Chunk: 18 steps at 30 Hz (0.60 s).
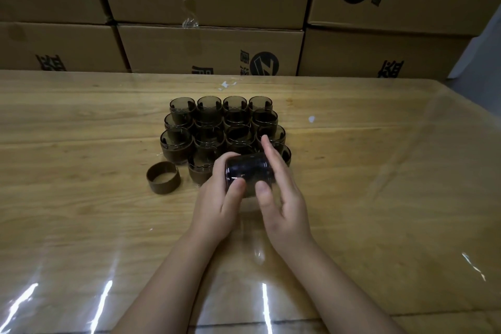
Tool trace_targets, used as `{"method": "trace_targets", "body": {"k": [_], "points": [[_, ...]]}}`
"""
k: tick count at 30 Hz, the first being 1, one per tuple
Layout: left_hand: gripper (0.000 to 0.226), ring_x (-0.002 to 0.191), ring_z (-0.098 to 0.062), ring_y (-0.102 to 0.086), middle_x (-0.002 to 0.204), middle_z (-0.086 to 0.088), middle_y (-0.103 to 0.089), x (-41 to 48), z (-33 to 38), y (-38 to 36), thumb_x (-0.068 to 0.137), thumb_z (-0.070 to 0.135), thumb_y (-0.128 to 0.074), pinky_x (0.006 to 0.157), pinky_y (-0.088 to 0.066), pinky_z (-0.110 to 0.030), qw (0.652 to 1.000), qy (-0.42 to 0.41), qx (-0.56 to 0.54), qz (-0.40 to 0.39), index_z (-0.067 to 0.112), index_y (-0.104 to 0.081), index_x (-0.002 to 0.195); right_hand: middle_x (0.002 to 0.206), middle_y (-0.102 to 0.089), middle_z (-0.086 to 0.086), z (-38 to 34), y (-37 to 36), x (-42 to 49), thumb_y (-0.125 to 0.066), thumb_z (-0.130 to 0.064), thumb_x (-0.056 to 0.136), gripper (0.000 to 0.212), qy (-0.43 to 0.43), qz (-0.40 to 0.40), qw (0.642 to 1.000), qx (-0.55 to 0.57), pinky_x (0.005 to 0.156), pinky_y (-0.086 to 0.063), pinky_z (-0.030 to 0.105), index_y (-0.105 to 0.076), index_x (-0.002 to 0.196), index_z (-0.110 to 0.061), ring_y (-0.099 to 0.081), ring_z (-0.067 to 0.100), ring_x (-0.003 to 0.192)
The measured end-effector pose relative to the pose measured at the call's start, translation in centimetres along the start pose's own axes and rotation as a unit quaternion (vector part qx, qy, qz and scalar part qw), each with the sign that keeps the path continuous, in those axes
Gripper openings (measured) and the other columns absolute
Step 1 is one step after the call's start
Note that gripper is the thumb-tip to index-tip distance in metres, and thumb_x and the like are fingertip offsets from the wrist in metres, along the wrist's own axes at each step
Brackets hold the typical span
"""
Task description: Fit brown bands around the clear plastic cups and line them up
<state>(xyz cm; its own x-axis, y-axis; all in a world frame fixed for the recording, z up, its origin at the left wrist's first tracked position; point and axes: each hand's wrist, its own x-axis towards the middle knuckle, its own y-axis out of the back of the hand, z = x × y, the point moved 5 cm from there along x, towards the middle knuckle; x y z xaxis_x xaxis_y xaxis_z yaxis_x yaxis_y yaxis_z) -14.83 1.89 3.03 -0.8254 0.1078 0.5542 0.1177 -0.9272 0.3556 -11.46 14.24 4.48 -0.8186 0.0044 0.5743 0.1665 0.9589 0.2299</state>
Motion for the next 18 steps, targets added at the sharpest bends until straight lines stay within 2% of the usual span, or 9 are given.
{"method": "trace_targets", "body": {"k": [2,4,8,10,13,15,18], "points": [[0.065,0.095,0.014,-0.056,0.112,0.040,-0.053,0.0,0.5,0.0,0.089,0.076,-0.023,0.076,-0.047,-0.020,1.000,-0.016,-0.011,0.016,0.025,-0.040,0.125,0.155,-0.033,-0.013,0.6,-0.1,0.1,-0.040,-0.047,0.096,0.055,-0.057,-0.011,0.997,0.048,0.116,-0.028,0.024,-0.030,0.148,-0.031,-0.028,0.002,0.143],[0.059,0.099,0.015,-0.054,0.115,0.040,-0.051,0.0,0.6,-0.1,0.089,0.075,-0.027,0.078,-0.047,-0.015,0.998,-0.010,-0.041,0.038,0.029,-0.038,0.125,0.155,-0.034,-0.013,1.1,-0.1,0.0,-0.040,-0.055,0.095,0.058,-0.079,-0.017,0.994,0.069,0.117,-0.028,0.029,-0.031,0.148,-0.031,-0.028,0.003,0.143],[0.061,0.106,0.004,-0.056,0.118,0.038,-0.049,0.2,0.2,0.2,0.084,0.077,-0.037,0.086,-0.049,-0.027,0.995,0.021,-0.061,0.080,0.036,-0.030,0.129,0.155,-0.036,-0.012,1.5,-0.5,-0.2,-0.038,-0.066,0.092,0.070,-0.091,-0.029,0.993,0.068,0.118,-0.027,0.032,-0.033,0.149,-0.026,-0.028,0.003,0.143],[0.061,0.113,-0.006,-0.055,0.125,0.029,-0.046,0.3,0.0,0.5,0.083,0.074,-0.044,0.094,-0.047,-0.029,0.994,0.025,-0.047,0.098,0.040,-0.025,0.131,0.154,-0.036,-0.012,1.6,-0.8,-0.2,-0.040,-0.065,0.092,0.066,-0.100,-0.036,0.992,0.073,0.118,-0.027,0.034,-0.033,0.148,-0.030,-0.029,0.002,0.143],[0.062,0.116,-0.020,-0.054,0.130,-0.001,-0.047,0.4,-0.4,1.0,0.080,0.055,-0.061,0.097,-0.048,-0.040,0.992,0.036,-0.007,0.118,0.043,-0.025,0.129,0.154,-0.036,-0.015,1.5,-0.8,-0.3,-0.041,-0.059,0.093,0.057,-0.103,-0.037,0.991,0.074,0.118,-0.027,0.032,-0.033,0.145,-0.036,-0.028,0.000,0.142],[0.065,0.111,-0.020,-0.055,0.126,-0.005,-0.047,0.6,-0.3,1.2,0.076,0.045,-0.070,0.093,-0.050,-0.037,0.992,0.017,0.035,0.118,0.035,-0.033,0.128,0.154,-0.035,-0.016,1.4,-0.6,-0.2,-0.041,-0.056,0.093,0.055,-0.096,-0.034,0.992,0.077,0.118,-0.027,0.029,-0.034,0.144,-0.036,-0.028,0.000,0.143],[0.065,0.103,-0.015,-0.051,0.114,-0.005,-0.048,0.8,0.3,1.4,0.074,0.044,-0.069,0.087,-0.046,-0.029,0.989,-0.043,0.101,0.100,0.025,-0.039,0.128,0.153,-0.037,-0.013,1.1,-0.3,-0.1,-0.041,-0.048,0.095,0.052,-0.076,-0.013,0.994,0.080,0.116,-0.028,0.025,-0.036,0.144,-0.030,-0.030,0.002,0.143]]}}
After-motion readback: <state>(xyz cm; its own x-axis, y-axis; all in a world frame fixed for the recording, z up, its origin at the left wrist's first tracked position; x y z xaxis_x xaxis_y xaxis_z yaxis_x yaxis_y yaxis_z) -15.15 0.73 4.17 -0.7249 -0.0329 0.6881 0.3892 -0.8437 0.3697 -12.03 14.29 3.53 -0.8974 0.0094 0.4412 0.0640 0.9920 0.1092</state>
